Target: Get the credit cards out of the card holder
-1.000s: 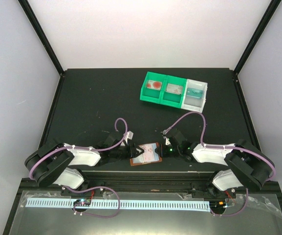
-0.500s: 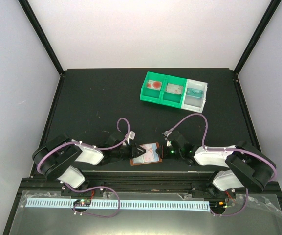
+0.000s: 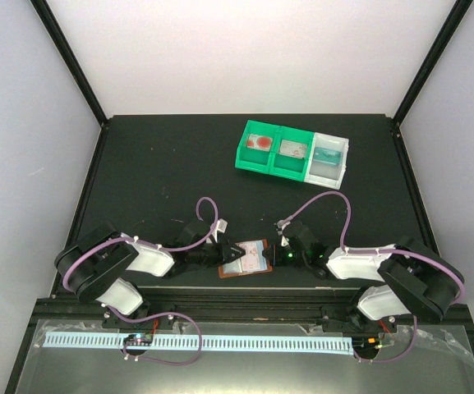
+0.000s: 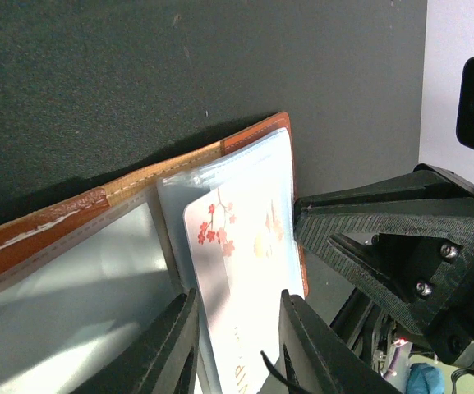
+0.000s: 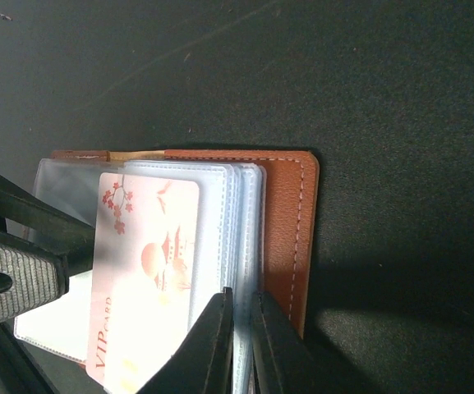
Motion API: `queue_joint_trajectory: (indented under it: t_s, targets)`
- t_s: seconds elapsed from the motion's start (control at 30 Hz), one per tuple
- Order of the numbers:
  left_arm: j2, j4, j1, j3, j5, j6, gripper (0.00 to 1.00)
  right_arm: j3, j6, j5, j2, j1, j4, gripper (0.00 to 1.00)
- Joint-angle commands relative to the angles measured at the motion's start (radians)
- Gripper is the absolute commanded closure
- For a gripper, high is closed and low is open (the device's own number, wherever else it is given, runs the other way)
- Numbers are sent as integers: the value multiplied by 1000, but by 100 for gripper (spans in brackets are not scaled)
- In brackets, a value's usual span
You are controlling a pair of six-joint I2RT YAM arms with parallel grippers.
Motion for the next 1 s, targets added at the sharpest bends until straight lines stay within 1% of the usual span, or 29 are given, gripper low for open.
queue_joint_trajectory:
  t_s: [0.0, 0.1, 0.27, 0.3, 0.43, 0.77, 0.97]
  targets:
    - [23, -6, 1, 15, -30, 20, 71, -32, 11, -5, 25, 8, -40, 90]
    - [39, 21, 2, 14, -22, 17, 77, -34, 11, -7, 24, 8, -39, 91]
    - [39, 67, 1, 7, 8, 7, 97, -49, 22, 0, 16, 8, -29, 91]
    - [33, 68, 2, 6, 8, 9, 98, -54, 24, 3, 14, 9, -22, 91]
    - [-10, 10, 1, 11, -11, 38, 98, -54, 16, 27, 4, 8, -40, 92]
    - [-116, -113, 12, -15, -30, 117, 98, -90, 30, 49, -57, 8, -20, 93]
    - [-159, -165, 18, -23, -23, 147, 98, -76, -4, 67, -84, 8, -47, 92]
